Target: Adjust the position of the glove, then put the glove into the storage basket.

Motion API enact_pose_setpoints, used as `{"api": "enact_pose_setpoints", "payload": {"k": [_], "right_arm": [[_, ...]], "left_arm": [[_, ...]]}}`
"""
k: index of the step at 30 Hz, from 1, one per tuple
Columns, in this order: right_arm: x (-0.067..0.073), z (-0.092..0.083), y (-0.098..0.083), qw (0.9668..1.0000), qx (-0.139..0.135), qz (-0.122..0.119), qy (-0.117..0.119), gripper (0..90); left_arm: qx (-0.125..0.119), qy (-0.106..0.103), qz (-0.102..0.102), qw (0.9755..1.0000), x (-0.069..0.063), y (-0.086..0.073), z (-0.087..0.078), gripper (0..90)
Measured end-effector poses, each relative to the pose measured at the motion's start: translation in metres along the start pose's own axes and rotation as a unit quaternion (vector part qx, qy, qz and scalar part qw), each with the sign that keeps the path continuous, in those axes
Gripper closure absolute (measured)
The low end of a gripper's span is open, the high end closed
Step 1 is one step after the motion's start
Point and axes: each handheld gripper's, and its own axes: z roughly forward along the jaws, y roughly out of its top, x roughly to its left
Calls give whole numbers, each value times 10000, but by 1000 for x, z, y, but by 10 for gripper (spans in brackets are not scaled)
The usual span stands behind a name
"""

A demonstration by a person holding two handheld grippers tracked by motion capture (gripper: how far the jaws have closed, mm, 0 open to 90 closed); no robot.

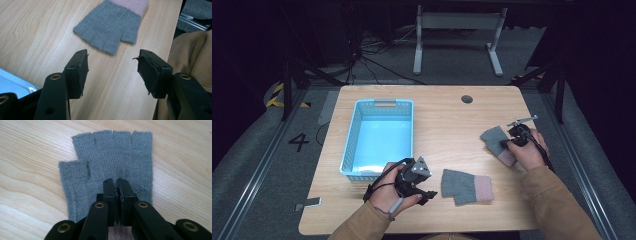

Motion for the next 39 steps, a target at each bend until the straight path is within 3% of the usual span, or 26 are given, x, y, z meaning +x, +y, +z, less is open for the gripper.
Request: {"api": "enact_pose_setpoints", "payload": {"k": [13, 22, 29, 39], "right_arm": [[9, -34, -2, 9987, -406, -36, 303, 865], [22, -57, -6, 9964, -610, -201, 546, 865], [36, -74, -8, 9929, -771, -446, 791, 865], [65, -91, -13, 9851, -826, -960, 1160, 864]], "left_arm": [[12, 13, -41, 10000, 1, 0, -2, 429], [-13, 7, -10, 10000, 1, 1, -1, 429], [-20, 35, -32, 10000, 1, 0, -3, 429], [-20, 33, -23, 10000, 0, 0, -3, 428]]}}
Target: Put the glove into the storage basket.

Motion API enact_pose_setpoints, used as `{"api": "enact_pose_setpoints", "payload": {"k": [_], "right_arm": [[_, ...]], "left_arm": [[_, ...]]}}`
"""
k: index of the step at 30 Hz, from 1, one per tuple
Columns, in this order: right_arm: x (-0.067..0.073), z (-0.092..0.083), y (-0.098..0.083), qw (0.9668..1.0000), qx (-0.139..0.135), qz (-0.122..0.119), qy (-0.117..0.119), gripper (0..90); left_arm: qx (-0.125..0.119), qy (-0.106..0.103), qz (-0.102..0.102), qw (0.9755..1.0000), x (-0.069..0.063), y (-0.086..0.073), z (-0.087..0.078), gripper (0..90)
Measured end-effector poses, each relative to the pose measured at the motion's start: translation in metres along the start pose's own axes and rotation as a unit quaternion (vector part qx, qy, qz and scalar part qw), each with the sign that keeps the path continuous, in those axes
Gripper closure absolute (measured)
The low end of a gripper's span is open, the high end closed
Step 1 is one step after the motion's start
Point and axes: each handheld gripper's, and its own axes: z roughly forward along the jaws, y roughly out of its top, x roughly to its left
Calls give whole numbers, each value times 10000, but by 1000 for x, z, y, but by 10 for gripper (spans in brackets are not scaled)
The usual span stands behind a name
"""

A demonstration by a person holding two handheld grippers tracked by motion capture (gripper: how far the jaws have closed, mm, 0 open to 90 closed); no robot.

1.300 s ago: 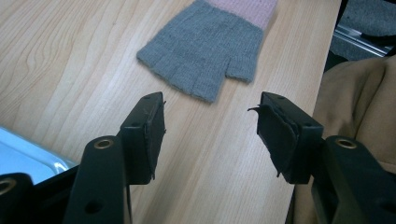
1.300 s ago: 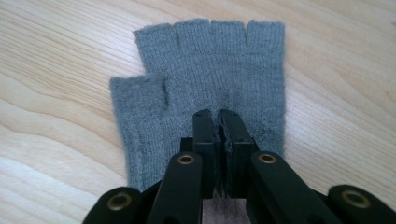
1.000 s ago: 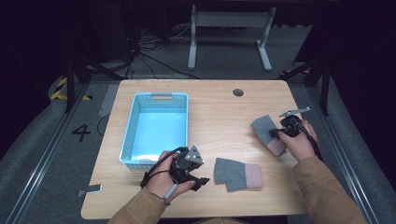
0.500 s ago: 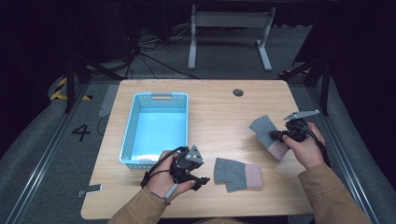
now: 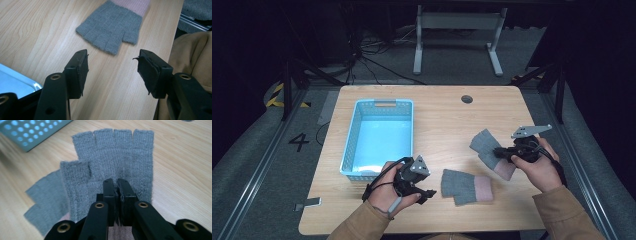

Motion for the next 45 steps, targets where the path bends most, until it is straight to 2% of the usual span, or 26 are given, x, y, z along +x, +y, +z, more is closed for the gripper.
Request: {"api": "enact_pose_setpoints", "payload": {"k": [4, 7, 11, 16, 21, 28, 33, 45], "right_arm": [[10, -2, -1, 9994, -54, -301, 173, 865], [18, 0, -2, 9981, 42, -543, 281, 864], [26, 0, -1, 9968, 74, -700, 376, 864], [33, 2, -1, 9952, 124, -830, 506, 864], [39, 7, 0, 9920, 250, -1025, 690, 863], [45, 11, 0, 9894, 329, -1154, 815, 862], [54, 18, 0, 9857, 422, -1336, 937, 862], [62, 32, -2, 9805, 622, -1477, 1140, 862]], "left_arm": [[4, 0, 1, 10000, 0, 0, 0, 429], [0, 0, 5, 10000, 0, 0, 0, 429], [-4, 1, 20, 10000, 0, 0, 0, 429], [-3, 3, 14, 10000, 0, 0, 0, 429], [2, 4, 5, 10000, 0, 0, 0, 429], [19, 0, 0, 10000, 0, -1, 1, 429], [20, -21, 2, 10000, -1, 0, 1, 431], [19, -28, 7, 10000, -1, -1, 2, 434]]}}
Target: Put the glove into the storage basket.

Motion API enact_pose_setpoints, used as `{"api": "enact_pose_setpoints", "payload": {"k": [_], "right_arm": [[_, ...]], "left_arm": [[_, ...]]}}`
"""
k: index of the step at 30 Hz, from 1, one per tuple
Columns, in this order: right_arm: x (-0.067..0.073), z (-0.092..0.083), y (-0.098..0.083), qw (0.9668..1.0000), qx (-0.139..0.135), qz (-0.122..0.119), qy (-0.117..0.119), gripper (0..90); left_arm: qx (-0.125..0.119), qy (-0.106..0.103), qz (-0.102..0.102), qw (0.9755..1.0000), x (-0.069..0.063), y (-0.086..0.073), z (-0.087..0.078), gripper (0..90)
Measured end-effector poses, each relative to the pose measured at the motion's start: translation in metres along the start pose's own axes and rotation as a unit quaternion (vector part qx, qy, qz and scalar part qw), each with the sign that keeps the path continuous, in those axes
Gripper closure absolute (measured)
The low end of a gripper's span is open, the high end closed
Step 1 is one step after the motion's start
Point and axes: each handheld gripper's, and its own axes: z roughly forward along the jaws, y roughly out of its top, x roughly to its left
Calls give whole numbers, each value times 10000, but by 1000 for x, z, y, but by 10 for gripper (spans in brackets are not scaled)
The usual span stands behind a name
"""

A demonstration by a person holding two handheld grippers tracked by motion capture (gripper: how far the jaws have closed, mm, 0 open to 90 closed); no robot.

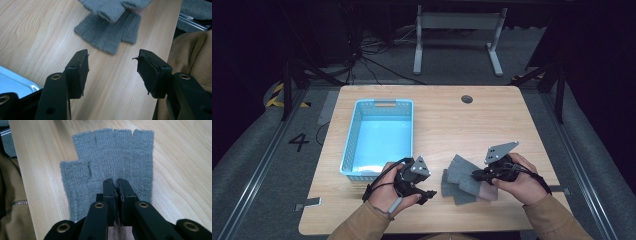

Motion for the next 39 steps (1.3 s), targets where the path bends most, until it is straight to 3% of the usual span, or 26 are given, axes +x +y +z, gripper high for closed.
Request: {"api": "enact_pose_setpoints", "payload": {"k": [21, 35, 39], "right_arm": [[0, 21, -2, 9991, 320, -152, 240, 860], [3, 39, -8, 9982, 523, -130, 275, 830], [3, 29, -10, 9991, 333, -22, 258, 783]], "left_arm": [[21, -118, -6, 9999, -1, -4, 3, 496], [288, -313, 34, 9991, -2, -4, 20, 682], [321, -297, 46, 9990, -1, -3, 25, 706]]}}
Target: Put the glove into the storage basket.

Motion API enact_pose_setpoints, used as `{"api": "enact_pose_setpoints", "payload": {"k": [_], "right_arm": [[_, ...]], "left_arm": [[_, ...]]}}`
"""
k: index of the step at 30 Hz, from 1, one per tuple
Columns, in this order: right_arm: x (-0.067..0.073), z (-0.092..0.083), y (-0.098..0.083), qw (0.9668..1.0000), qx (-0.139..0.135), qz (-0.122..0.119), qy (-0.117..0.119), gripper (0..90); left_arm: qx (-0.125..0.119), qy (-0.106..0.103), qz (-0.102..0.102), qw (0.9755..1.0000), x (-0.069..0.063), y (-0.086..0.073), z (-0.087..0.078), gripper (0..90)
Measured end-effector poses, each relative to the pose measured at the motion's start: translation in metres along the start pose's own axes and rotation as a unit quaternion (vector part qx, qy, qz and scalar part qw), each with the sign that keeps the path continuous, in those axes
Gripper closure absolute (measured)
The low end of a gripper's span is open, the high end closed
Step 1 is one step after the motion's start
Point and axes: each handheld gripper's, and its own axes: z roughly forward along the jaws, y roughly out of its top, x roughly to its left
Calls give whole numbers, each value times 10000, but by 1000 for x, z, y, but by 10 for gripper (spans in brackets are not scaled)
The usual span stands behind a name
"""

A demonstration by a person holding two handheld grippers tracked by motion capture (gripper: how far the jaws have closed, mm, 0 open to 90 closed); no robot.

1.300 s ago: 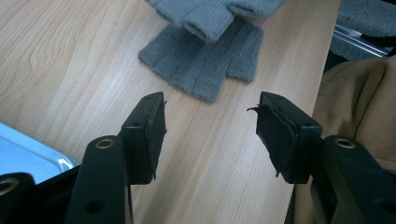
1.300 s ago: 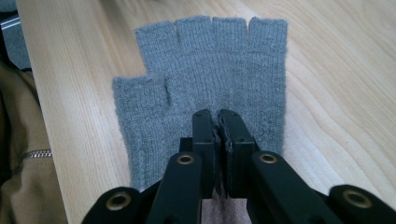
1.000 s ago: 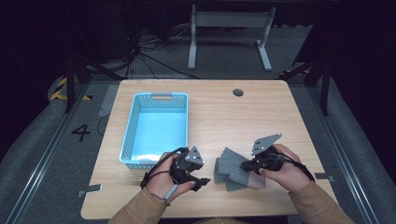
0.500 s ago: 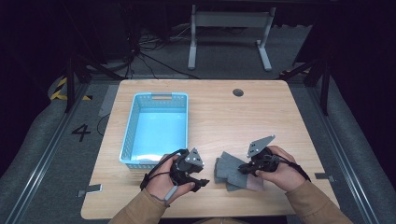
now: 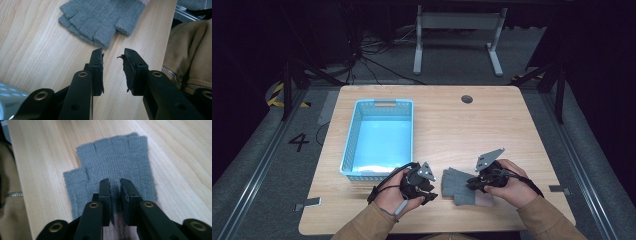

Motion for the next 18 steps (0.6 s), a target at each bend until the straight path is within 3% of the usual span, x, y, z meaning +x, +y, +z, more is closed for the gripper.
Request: {"api": "enact_pose_setpoints", "payload": {"k": [7, 18], "right_arm": [[-6, -25, -15, 9989, -300, 303, -215, 740], [-17, -46, -40, 9961, -325, 653, -498, 713]], "left_arm": [[85, 6, 14, 10000, 2, 2, 9, 736], [105, 28, -21, 9999, 6, 4, 20, 677]]}}
